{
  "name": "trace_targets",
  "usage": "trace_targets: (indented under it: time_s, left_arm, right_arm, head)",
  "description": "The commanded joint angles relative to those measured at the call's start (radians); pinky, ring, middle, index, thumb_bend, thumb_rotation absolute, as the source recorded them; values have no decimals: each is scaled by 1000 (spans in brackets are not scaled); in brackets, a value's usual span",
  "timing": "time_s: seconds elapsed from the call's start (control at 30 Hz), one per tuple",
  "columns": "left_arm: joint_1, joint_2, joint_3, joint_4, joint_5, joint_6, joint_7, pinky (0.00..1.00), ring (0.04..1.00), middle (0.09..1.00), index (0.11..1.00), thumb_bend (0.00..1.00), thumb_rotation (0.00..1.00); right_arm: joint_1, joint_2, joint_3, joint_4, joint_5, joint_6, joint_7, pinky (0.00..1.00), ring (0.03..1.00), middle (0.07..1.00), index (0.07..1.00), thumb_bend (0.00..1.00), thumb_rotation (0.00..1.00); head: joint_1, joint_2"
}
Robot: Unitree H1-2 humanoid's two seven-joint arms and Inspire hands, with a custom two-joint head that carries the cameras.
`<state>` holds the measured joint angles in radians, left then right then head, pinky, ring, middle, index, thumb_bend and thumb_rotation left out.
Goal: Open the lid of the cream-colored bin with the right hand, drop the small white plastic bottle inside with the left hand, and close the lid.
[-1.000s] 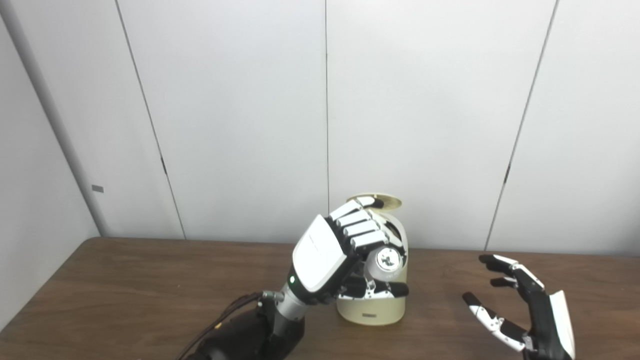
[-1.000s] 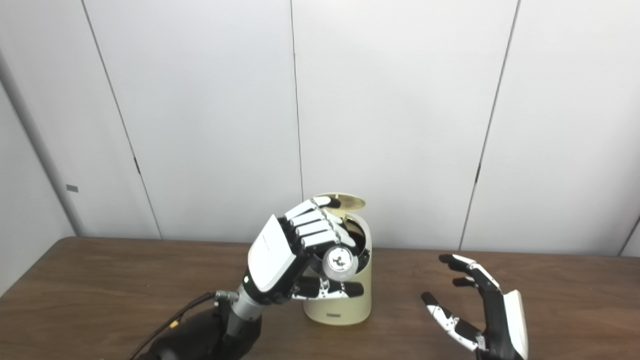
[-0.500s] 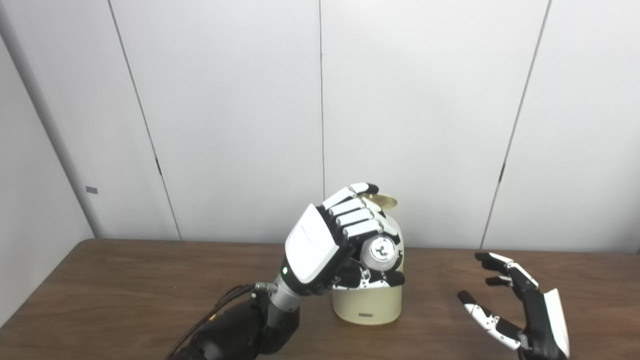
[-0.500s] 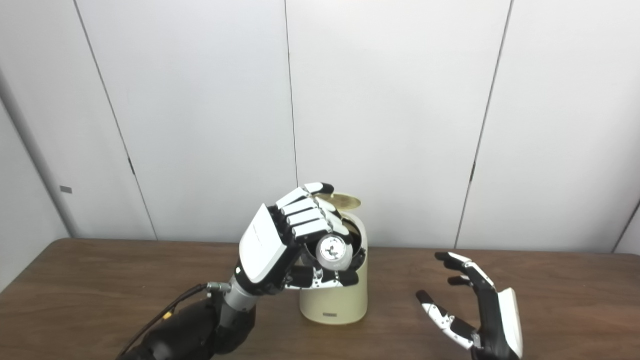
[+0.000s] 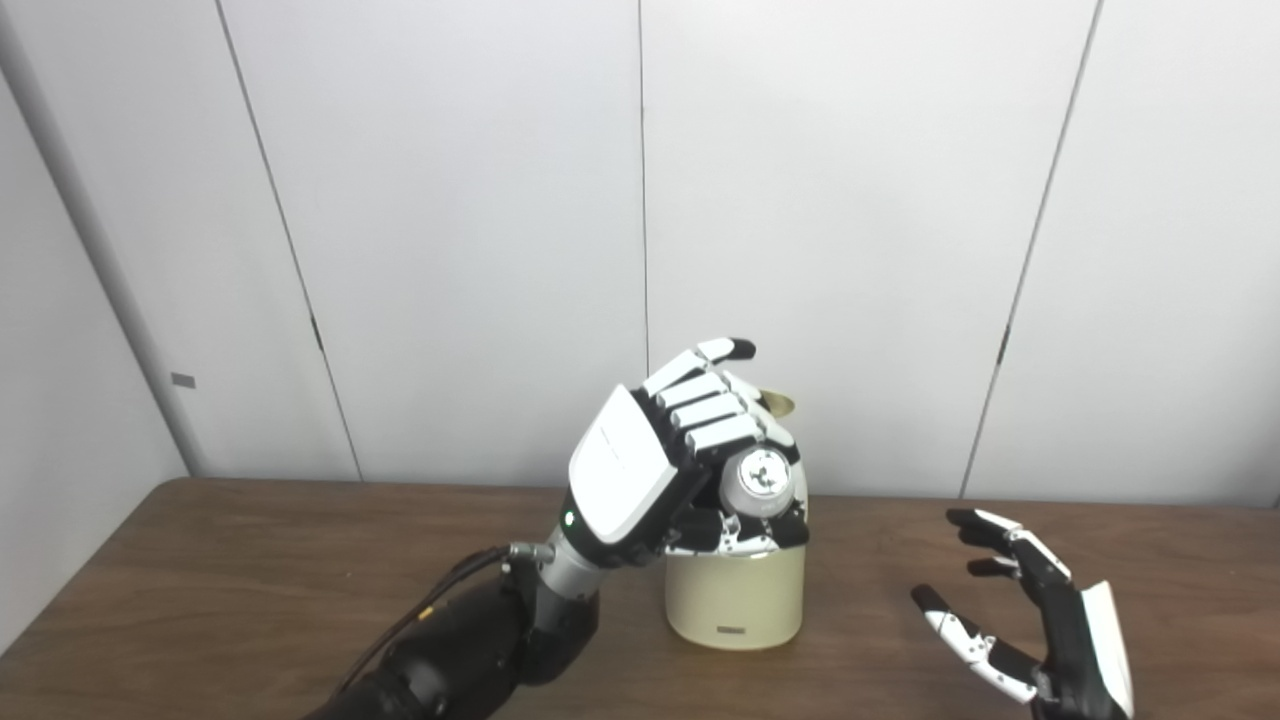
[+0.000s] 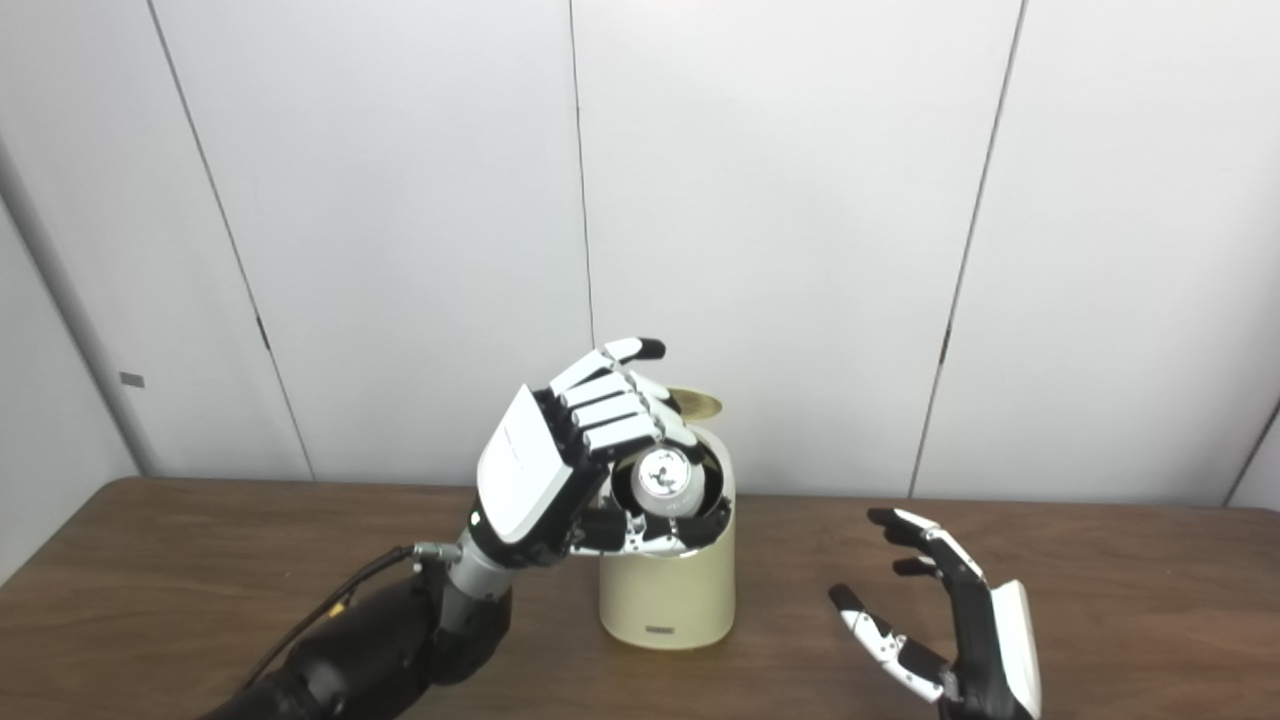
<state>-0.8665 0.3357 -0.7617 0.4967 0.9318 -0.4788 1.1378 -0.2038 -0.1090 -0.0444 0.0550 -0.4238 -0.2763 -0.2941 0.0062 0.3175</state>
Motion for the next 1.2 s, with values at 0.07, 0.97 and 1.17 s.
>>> trace_targets:
  time_s: [0.07, 0.97, 1.17]
  left_arm:
    - [-69, 22, 2, 5, -1, 9, 41, 743, 481, 482, 487, 503, 0]
    - [-36, 16, -67, 92, -80, 9, 92, 746, 474, 493, 469, 504, 0]
    - [-30, -9, -75, 172, -131, 9, 111, 722, 473, 493, 467, 504, 0]
  right_arm:
    - [-15, -1, 0, -31, -8, -21, -14, 598, 727, 749, 713, 305, 201]
    - [46, 24, 9, -149, 1, 36, 30, 640, 749, 758, 702, 305, 233]
    - [52, 29, 16, -168, -24, 53, 36, 637, 752, 759, 696, 305, 276]
  head:
    - [-5, 0]
    - [-56, 66]
    - [-65, 74]
